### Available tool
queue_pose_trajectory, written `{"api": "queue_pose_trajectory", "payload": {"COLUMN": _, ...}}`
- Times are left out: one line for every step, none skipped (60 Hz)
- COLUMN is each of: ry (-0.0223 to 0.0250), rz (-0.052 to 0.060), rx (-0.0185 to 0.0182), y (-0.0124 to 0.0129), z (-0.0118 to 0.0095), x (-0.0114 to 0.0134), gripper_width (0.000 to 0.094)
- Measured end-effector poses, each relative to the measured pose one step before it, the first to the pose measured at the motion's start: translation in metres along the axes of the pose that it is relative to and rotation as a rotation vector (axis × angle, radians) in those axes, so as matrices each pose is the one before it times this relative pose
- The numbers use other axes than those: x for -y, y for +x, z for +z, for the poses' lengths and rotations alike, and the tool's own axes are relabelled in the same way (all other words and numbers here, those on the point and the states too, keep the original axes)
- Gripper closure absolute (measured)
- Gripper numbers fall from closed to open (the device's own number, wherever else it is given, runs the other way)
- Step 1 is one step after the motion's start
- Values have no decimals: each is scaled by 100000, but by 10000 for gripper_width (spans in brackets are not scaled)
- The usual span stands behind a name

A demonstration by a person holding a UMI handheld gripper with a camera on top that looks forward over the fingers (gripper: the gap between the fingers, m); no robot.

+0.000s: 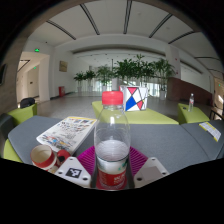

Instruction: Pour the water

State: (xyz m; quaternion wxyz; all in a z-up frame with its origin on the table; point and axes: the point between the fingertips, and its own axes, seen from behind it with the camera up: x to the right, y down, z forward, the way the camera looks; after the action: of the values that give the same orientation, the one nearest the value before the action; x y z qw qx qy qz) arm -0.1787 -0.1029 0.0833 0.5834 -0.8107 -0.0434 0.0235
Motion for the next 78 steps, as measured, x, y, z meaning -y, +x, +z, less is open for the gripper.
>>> {"api": "queue_pose_trajectory", "payload": {"ry": -369, "rz": 120, "rx": 113, "y": 118, "z": -190, "x": 87, "gripper_width": 459}}
{"api": "queue_pose_trajectory", "payload": {"ry": -373, "rz": 89, "rx": 68, "y": -34, "z": 17, "x": -45, "gripper_width": 456}}
{"api": "queue_pose_trajectory", "payload": {"ry": -408, "rz": 80, "rx": 38, "y": -21, "z": 10, "x": -41, "gripper_width": 437}}
{"api": "queue_pose_trajectory", "payload": {"ry": -461, "rz": 129, "rx": -6, "y": -13, "z": 2, "x": -61, "gripper_width": 426}}
{"api": "queue_pose_trajectory", "payload": {"ry": -663, "rz": 253, "rx": -56, "y": 16, "z": -43, "x": -64, "gripper_width": 416}}
{"api": "queue_pose_trajectory", "payload": {"ry": -1005, "rz": 410, "rx": -15, "y": 97, "z": -244, "x": -141, "gripper_width": 394}}
{"api": "queue_pose_trajectory", "payload": {"ry": -1126, "rz": 695, "rx": -64, "y": 33, "z": -128, "x": -209, "gripper_width": 360}}
{"api": "queue_pose_trajectory", "payload": {"ry": -1000, "rz": 739, "rx": -87, "y": 43, "z": -128, "x": -173, "gripper_width": 310}}
{"api": "queue_pose_trajectory", "payload": {"ry": -864, "rz": 775, "rx": 4, "y": -14, "z": -147, "x": -167, "gripper_width": 248}}
{"api": "queue_pose_trajectory", "payload": {"ry": -799, "rz": 732, "rx": -98, "y": 57, "z": -196, "x": -107, "gripper_width": 187}}
{"api": "queue_pose_trajectory", "payload": {"ry": -761, "rz": 599, "rx": -131, "y": 138, "z": -135, "x": -149, "gripper_width": 125}}
{"api": "queue_pose_trajectory", "payload": {"ry": -563, "rz": 413, "rx": -79, "y": 35, "z": -242, "x": -66, "gripper_width": 63}}
{"api": "queue_pose_trajectory", "payload": {"ry": -572, "rz": 170, "rx": -373, "y": 345, "z": -253, "x": -125, "gripper_width": 81}}
{"api": "queue_pose_trajectory", "payload": {"ry": -482, "rz": 105, "rx": -929, "y": -100, "z": -465, "x": 12, "gripper_width": 106}}
{"api": "queue_pose_trajectory", "payload": {"ry": -24, "rz": -91, "rx": -834, "y": 213, "z": -421, "x": 81, "gripper_width": 106}}
{"api": "queue_pose_trajectory", "payload": {"ry": -50, "rz": -300, "rx": -734, "y": 162, "z": -451, "x": 61, "gripper_width": 96}}
{"api": "queue_pose_trajectory", "payload": {"ry": -29, "rz": -389, "rx": -518, "y": 105, "z": -465, "x": 106, "gripper_width": 81}}
{"api": "queue_pose_trajectory", "payload": {"ry": -84, "rz": -422, "rx": -276, "y": 52, "z": -500, "x": 89, "gripper_width": 74}}
{"api": "queue_pose_trajectory", "payload": {"ry": -100, "rz": -262, "rx": -338, "y": 82, "z": -578, "x": 120, "gripper_width": 78}}
{"api": "queue_pose_trajectory", "payload": {"ry": -193, "rz": -232, "rx": 83, "y": -48, "z": -638, "x": 93, "gripper_width": 82}}
{"api": "queue_pose_trajectory", "payload": {"ry": -205, "rz": -244, "rx": 154, "y": -73, "z": -647, "x": 73, "gripper_width": 83}}
{"api": "queue_pose_trajectory", "payload": {"ry": -122, "rz": -281, "rx": 312, "y": 47, "z": -640, "x": 55, "gripper_width": 81}}
{"api": "queue_pose_trajectory", "payload": {"ry": 57, "rz": -268, "rx": 270, "y": -227, "z": -658, "x": 9, "gripper_width": 80}}
{"api": "queue_pose_trajectory", "payload": {"ry": 141, "rz": -178, "rx": 54, "y": -100, "z": -710, "x": 90, "gripper_width": 83}}
{"api": "queue_pose_trajectory", "payload": {"ry": 97, "rz": -197, "rx": -161, "y": -88, "z": -741, "x": 104, "gripper_width": 84}}
{"api": "queue_pose_trajectory", "payload": {"ry": 2, "rz": -320, "rx": -178, "y": -76, "z": -802, "x": 101, "gripper_width": 83}}
{"api": "queue_pose_trajectory", "payload": {"ry": -178, "rz": -460, "rx": 23, "y": 334, "z": -1101, "x": 263, "gripper_width": 82}}
{"api": "queue_pose_trajectory", "payload": {"ry": -20, "rz": -428, "rx": -9, "y": 236, "z": -897, "x": 268, "gripper_width": 80}}
{"api": "queue_pose_trajectory", "payload": {"ry": 357, "rz": -229, "rx": -385, "y": -523, "z": -806, "x": -29, "gripper_width": 80}}
{"api": "queue_pose_trajectory", "payload": {"ry": 406, "rz": -38, "rx": -411, "y": -45, "z": -886, "x": 113, "gripper_width": 81}}
{"api": "queue_pose_trajectory", "payload": {"ry": 290, "rz": 9, "rx": -356, "y": -43, "z": -927, "x": 134, "gripper_width": 82}}
{"api": "queue_pose_trajectory", "payload": {"ry": 111, "rz": -91, "rx": -98, "y": -105, "z": -918, "x": 89, "gripper_width": 81}}
{"api": "queue_pose_trajectory", "payload": {"ry": 70, "rz": -198, "rx": 78, "y": -118, "z": -952, "x": 82, "gripper_width": 81}}
{"api": "queue_pose_trajectory", "payload": {"ry": 263, "rz": -85, "rx": 97, "y": -107, "z": -972, "x": 106, "gripper_width": 81}}
{"api": "queue_pose_trajectory", "payload": {"ry": 269, "rz": -18, "rx": 157, "y": 252, "z": -1195, "x": 243, "gripper_width": 82}}
{"api": "queue_pose_trajectory", "payload": {"ry": 245, "rz": -92, "rx": -113, "y": -489, "z": -822, "x": 96, "gripper_width": 81}}
{"api": "queue_pose_trajectory", "payload": {"ry": 101, "rz": -233, "rx": 75, "y": -146, "z": -932, "x": 51, "gripper_width": 81}}
{"api": "queue_pose_trajectory", "payload": {"ry": 214, "rz": -415, "rx": 109, "y": -151, "z": -918, "x": 40, "gripper_width": 81}}
{"api": "queue_pose_trajectory", "payload": {"ry": 443, "rz": -387, "rx": -104, "y": -99, "z": -958, "x": 84, "gripper_width": 81}}
{"api": "queue_pose_trajectory", "payload": {"ry": 581, "rz": -129, "rx": -446, "y": -48, "z": -929, "x": 75, "gripper_width": 78}}
{"api": "queue_pose_trajectory", "payload": {"ry": 479, "rz": 89, "rx": -540, "y": -12, "z": -890, "x": 66, "gripper_width": 79}}
{"api": "queue_pose_trajectory", "payload": {"ry": 240, "rz": 125, "rx": -113, "y": 270, "z": -1052, "x": 59, "gripper_width": 79}}
{"api": "queue_pose_trajectory", "payload": {"ry": 34, "rz": -111, "rx": 139, "y": -322, "z": -794, "x": 99, "gripper_width": 77}}
{"api": "queue_pose_trajectory", "payload": {"ry": -63, "rz": -300, "rx": 470, "y": -270, "z": -856, "x": -7, "gripper_width": 81}}
{"api": "queue_pose_trajectory", "payload": {"ry": -63, "rz": -294, "rx": 329, "y": -214, "z": -798, "x": -23, "gripper_width": 81}}
{"api": "queue_pose_trajectory", "payload": {"ry": 57, "rz": 41, "rx": 73, "y": -158, "z": -811, "x": -7, "gripper_width": 83}}
{"api": "queue_pose_trajectory", "payload": {"ry": 106, "rz": 404, "rx": -14, "y": -132, "z": -813, "x": -13, "gripper_width": 83}}
{"api": "queue_pose_trajectory", "payload": {"ry": 128, "rz": 497, "rx": 220, "y": -199, "z": -829, "x": -12, "gripper_width": 84}}
{"api": "queue_pose_trajectory", "payload": {"ry": 97, "rz": 378, "rx": 422, "y": -233, "z": -770, "x": -6, "gripper_width": 82}}
{"api": "queue_pose_trajectory", "payload": {"ry": 115, "rz": 201, "rx": 554, "y": -31, "z": -543, "x": -220, "gripper_width": 82}}
{"api": "queue_pose_trajectory", "payload": {"ry": -72, "rz": 225, "rx": 358, "y": -286, "z": -1004, "x": 106, "gripper_width": 84}}
{"api": "queue_pose_trajectory", "payload": {"ry": -16, "rz": 392, "rx": 191, "y": -189, "z": -754, "x": -31, "gripper_width": 81}}
{"api": "queue_pose_trajectory", "payload": {"ry": 38, "rz": 369, "rx": 128, "y": -150, "z": -681, "x": 6, "gripper_width": 80}}
{"api": "queue_pose_trajectory", "payload": {"ry": 123, "rz": 270, "rx": 94, "y": -102, "z": -723, "x": 9, "gripper_width": 81}}
{"api": "queue_pose_trajectory", "payload": {"ry": 270, "rz": 301, "rx": -68, "y": -75, "z": -668, "x": 43, "gripper_width": 83}}
{"api": "queue_pose_trajectory", "payload": {"ry": 366, "rz": 335, "rx": -267, "y": -28, "z": -663, "x": 47, "gripper_width": 82}}
{"api": "queue_pose_trajectory", "payload": {"ry": 372, "rz": 292, "rx": -241, "y": -20, "z": -618, "x": 70, "gripper_width": 82}}
{"api": "queue_pose_trajectory", "payload": {"ry": 344, "rz": 118, "rx": -124, "y": 77, "z": -110, "x": -42, "gripper_width": 83}}
{"api": "queue_pose_trajectory", "payload": {"ry": 233, "rz": -28, "rx": 31, "y": 37, "z": -722, "x": 123, "gripper_width": 85}}
{"api": "queue_pose_trajectory", "payload": {"ry": 282, "rz": -129, "rx": 27, "y": -50, "z": -461, "x": 48, "gripper_width": 82}}
{"api": "queue_pose_trajectory", "payload": {"ry": 184, "rz": -91, "rx": -82, "y": -42, "z": -495, "x": 39, "gripper_width": 88}}
{"api": "queue_pose_trajectory", "payload": {"ry": 108, "rz": 58, "rx": -154, "y": -3, "z": -486, "x": 26, "gripper_width": 85}}
{"api": "queue_pose_trajectory", "payload": {"ry": 76, "rz": 262, "rx": -154, "y": -21, "z": -472, "x": 37, "gripper_width": 84}}
{"api": "queue_pose_trajectory", "payload": {"ry": 145, "rz": 366, "rx": -55, "y": -25, "z": -495, "x": 0, "gripper_width": 80}}
{"api": "queue_pose_trajectory", "payload": {"ry": 157, "rz": 287, "rx": 153, "y": 113, "z": -300, "x": 85, "gripper_width": 84}}
{"api": "queue_pose_trajectory", "payload": {"ry": 3, "rz": 228, "rx": 265, "y": -60, "z": -412, "x": 13, "gripper_width": 86}}
{"api": "queue_pose_trajectory", "payload": {"ry": -173, "rz": 319, "rx": 241, "y": -51, "z": -409, "x": -41, "gripper_width": 88}}
{"api": "queue_pose_trajectory", "payload": {"ry": -208, "rz": 425, "rx": 146, "y": -115, "z": -403, "x": -37, "gripper_width": 88}}
{"api": "queue_pose_trajectory", "payload": {"ry": -28, "rz": 332, "rx": -32, "y": -99, "z": -364, "x": -44, "gripper_width": 87}}
{"api": "queue_pose_trajectory", "payload": {"ry": 166, "rz": 169, "rx": -4, "y": -16, "z": -292, "x": 32, "gripper_width": 84}}
{"api": "queue_pose_trajectory", "payload": {"ry": 231, "rz": -92, "rx": -32, "y": -20, "z": -338, "x": 37, "gripper_width": 81}}
{"api": "queue_pose_trajectory", "payload": {"ry": 217, "rz": -284, "rx": -105, "y": -11, "z": -333, "x": 28, "gripper_width": 79}}
{"api": "queue_pose_trajectory", "payload": {"ry": 226, "rz": -290, "rx": -153, "y": -3, "z": -325, "x": 27, "gripper_width": 79}}
{"api": "queue_pose_trajectory", "payload": {"ry": 187, "rz": -285, "rx": -162, "y": -10, "z": -319, "x": 9, "gripper_width": 77}}
{"api": "queue_pose_trajectory", "payload": {"ry": 260, "rz": -150, "rx": -43, "y": 128, "z": -154, "x": 108, "gripper_width": 78}}
{"api": "queue_pose_trajectory", "payload": {"ry": 318, "rz": -240, "rx": -163, "y": -48, "z": -491, "x": 38, "gripper_width": 79}}
{"api": "queue_pose_trajectory", "payload": {"ry": 294, "rz": -259, "rx": -279, "y": -54, "z": -333, "x": 23, "gripper_width": 78}}
{"api": "queue_pose_trajectory", "payload": {"ry": 242, "rz": -356, "rx": -444, "y": -27, "z": -247, "x": -46, "gripper_width": 79}}
